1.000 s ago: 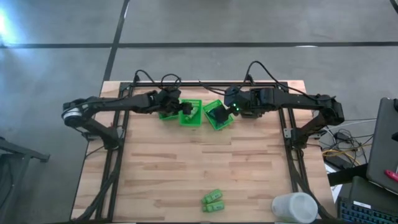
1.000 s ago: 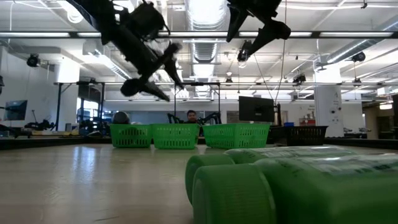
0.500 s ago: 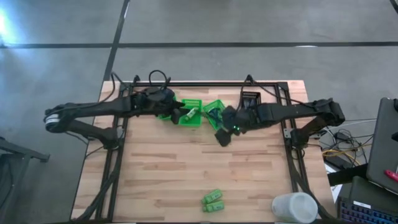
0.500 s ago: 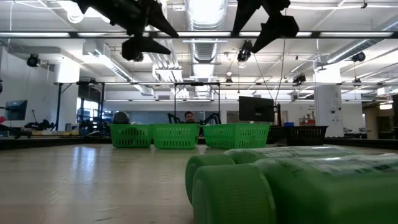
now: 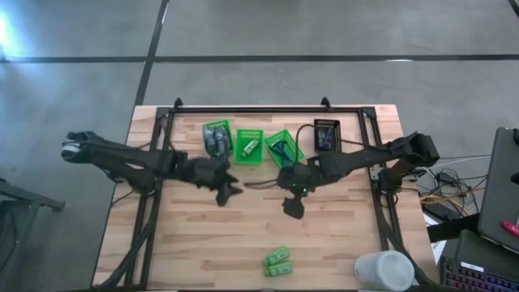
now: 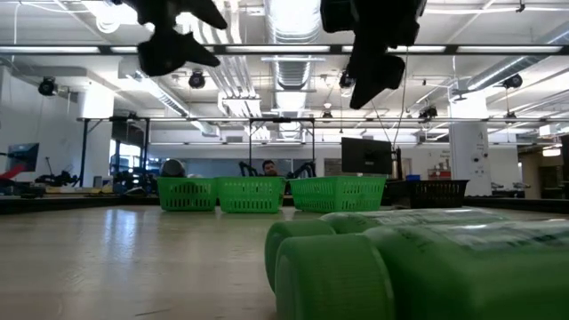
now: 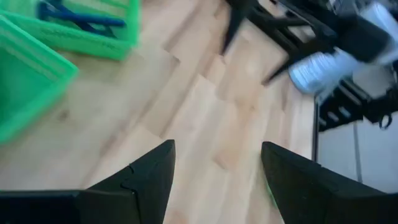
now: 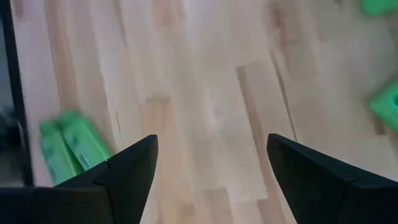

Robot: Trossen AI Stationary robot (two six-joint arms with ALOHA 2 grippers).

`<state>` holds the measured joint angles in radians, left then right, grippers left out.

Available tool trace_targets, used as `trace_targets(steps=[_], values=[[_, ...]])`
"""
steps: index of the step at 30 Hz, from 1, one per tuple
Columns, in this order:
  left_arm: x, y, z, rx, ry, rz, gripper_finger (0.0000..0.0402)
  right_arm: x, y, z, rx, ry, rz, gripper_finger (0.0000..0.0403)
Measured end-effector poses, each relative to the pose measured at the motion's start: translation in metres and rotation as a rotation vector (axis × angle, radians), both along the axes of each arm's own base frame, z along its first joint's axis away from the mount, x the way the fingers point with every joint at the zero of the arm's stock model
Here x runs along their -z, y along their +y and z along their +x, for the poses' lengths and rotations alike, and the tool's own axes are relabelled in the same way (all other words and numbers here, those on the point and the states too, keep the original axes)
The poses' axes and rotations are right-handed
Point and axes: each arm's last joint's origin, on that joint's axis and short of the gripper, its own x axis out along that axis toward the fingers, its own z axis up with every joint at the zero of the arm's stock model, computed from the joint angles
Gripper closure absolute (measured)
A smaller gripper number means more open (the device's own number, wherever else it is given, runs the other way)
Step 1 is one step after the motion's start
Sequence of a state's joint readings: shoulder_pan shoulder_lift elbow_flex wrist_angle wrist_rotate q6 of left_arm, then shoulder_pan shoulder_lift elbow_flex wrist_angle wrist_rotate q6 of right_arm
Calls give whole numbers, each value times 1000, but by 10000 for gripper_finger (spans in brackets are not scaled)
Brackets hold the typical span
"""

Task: Pick & Place Travel size toiletries
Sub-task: Put the shampoo into the middle green bin

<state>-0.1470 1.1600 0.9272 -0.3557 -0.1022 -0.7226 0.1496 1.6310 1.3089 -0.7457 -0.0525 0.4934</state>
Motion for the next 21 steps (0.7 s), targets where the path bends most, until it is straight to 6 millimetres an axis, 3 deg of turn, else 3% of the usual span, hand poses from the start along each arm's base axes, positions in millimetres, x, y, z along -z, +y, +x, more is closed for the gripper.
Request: trace_targets(steps=[4,10,16,21], values=[[9,-27,2,-30,35,-22,158,13,7,6,-173,31,-7,112],[25,-46,8,-35,94,-62,158,40,36,8,-473,105,-54,109],[34,-54,12,-25,130,-63,158,65,77,9,-627,125,-79,113],[35,-60,10,-2,132,-62,158,88,107,12,-647,115,-60,119]])
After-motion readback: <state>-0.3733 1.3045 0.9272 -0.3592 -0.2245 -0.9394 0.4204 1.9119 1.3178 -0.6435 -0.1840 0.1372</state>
